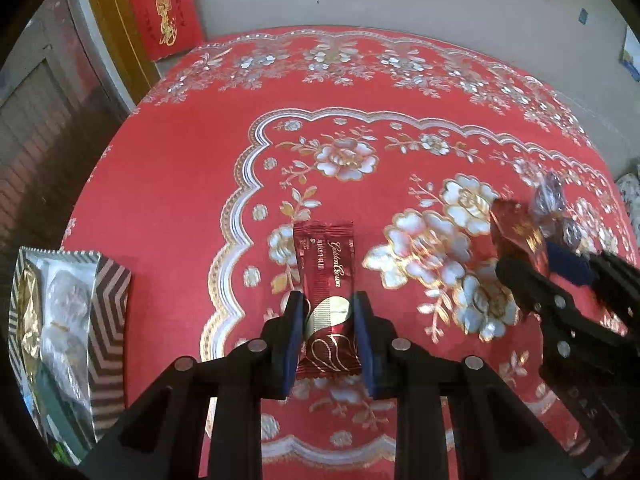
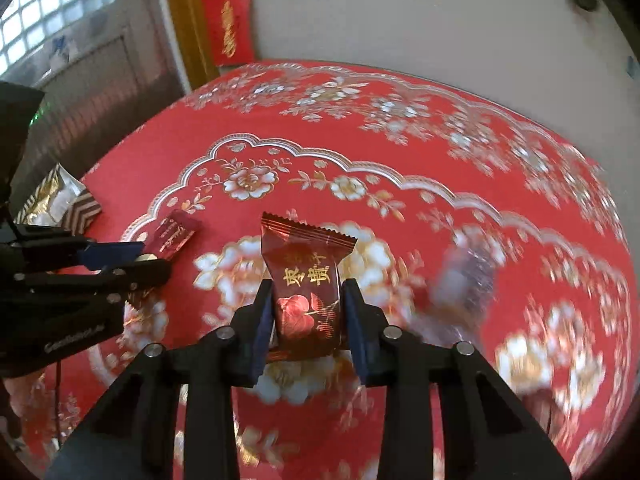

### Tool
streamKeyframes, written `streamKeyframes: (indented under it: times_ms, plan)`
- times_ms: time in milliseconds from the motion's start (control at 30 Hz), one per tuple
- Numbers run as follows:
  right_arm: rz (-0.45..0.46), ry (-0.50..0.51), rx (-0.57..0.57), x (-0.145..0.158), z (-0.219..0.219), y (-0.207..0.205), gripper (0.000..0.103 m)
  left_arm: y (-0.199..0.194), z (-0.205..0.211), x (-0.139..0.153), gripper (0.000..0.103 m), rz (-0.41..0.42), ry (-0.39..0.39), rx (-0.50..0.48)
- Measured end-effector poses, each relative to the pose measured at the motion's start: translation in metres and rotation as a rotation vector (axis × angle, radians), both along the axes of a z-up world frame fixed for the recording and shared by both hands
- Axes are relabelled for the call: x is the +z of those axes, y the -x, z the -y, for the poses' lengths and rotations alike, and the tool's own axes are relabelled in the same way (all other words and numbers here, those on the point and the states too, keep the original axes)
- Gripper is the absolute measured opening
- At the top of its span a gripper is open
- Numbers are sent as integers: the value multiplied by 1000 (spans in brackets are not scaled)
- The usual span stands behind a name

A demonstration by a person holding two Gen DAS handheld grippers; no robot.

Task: Organize snacks
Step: 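Grasp the dark red candy packet with the right tool, then carry the red bar and red candy packet over the white tray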

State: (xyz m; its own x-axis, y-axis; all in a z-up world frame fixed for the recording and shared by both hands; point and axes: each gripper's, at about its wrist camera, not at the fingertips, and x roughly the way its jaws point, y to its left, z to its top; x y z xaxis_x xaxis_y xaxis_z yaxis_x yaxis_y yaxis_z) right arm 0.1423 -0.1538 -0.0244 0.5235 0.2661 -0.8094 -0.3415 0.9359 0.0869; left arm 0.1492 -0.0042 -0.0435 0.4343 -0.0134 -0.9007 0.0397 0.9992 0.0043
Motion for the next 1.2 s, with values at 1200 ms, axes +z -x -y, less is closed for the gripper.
streamKeyframes:
  times_ms: [1200]
  plan:
    - [72,-70,-345,28,24,154,31,145,9,28,25,206,-51,-12]
